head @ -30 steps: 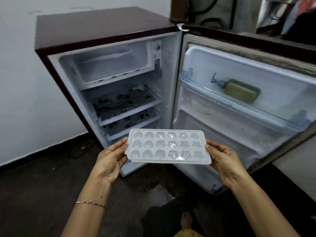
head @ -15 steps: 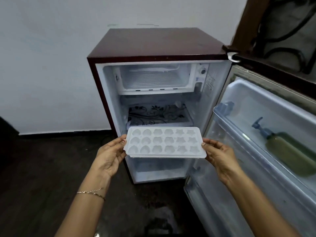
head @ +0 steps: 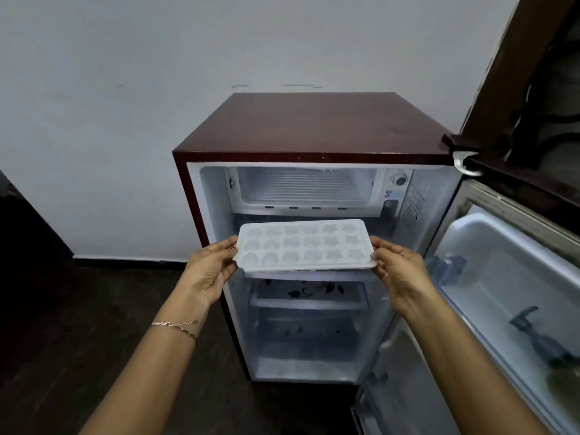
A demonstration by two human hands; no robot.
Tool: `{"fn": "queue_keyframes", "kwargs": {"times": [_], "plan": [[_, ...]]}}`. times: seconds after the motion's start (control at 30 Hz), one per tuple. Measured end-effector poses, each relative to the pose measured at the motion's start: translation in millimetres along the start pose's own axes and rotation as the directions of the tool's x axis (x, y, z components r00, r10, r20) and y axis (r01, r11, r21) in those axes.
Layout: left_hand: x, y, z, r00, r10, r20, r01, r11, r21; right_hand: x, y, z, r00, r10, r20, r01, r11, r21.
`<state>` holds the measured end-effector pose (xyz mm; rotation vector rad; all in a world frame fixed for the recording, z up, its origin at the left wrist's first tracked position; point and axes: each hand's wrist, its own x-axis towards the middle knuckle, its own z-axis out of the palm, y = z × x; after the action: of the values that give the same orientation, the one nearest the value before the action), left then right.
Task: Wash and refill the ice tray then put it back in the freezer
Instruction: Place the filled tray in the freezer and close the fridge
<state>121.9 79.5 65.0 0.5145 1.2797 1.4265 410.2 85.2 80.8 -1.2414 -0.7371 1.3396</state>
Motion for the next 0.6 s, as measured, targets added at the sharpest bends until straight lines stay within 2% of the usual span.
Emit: {"fn": "queue_keyframes", "kwargs": {"times": [0.2,0.47,0.6], "plan": [[64,18,40,0.999,0.041,-0.009,-0.040,0.997,0.064,55,-19,29,0.998,-0.060,-0.037,0.059,0.997,-0.047],[148,41,73,1.000,0.022,0.016,-0.023,0.991,0.129,132,-25,56,0.992,-0.043,-0.116,0.024,0.988,-0.154],[176,45,91,1.000,-0.003,-0.021,0.005,0.997,0.071,166,-21,70,0.985,-0.050,-0.167,0.004,0.964,-0.265]]}}
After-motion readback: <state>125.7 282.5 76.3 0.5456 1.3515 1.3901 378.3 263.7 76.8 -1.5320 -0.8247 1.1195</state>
